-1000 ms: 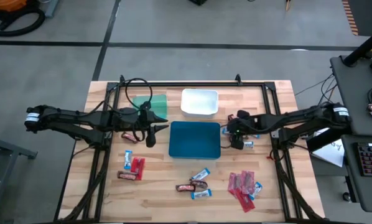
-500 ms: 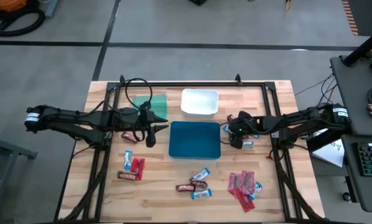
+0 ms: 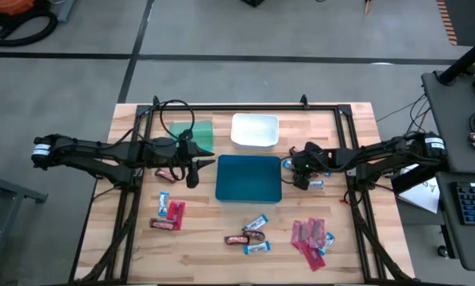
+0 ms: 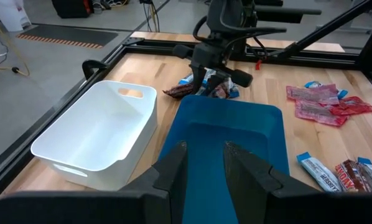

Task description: Sort candy

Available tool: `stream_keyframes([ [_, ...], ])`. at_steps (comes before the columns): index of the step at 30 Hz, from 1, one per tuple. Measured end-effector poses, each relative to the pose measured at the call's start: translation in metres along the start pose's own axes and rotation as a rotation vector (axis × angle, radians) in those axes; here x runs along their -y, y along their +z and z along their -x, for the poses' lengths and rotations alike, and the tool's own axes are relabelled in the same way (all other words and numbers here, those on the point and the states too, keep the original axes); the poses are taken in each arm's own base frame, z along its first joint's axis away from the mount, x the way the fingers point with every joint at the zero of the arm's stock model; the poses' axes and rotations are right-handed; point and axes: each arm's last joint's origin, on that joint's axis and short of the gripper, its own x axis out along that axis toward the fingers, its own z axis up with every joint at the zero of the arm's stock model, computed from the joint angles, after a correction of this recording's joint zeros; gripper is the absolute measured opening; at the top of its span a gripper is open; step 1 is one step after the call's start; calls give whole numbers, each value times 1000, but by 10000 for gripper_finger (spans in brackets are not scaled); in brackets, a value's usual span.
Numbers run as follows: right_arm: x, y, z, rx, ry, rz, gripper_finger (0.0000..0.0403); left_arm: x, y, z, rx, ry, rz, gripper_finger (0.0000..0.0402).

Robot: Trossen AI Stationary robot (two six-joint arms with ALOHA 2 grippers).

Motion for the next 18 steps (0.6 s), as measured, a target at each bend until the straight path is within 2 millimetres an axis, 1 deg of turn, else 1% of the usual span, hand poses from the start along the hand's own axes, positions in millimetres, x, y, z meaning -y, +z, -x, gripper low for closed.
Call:
stream_keyframes([
  [4,0,1,2,11,1,0,49,0,0,0,0,0,1,86],
  [10,2,2,14,43,19,-3,42,0,0,0,0,0,9,86],
  [16,5,18,37,142,28,-25,42,0,0,0,0,0,10,86],
  [18,6,27,46,198,33,-29,42,0,0,0,0,0,11,86],
])
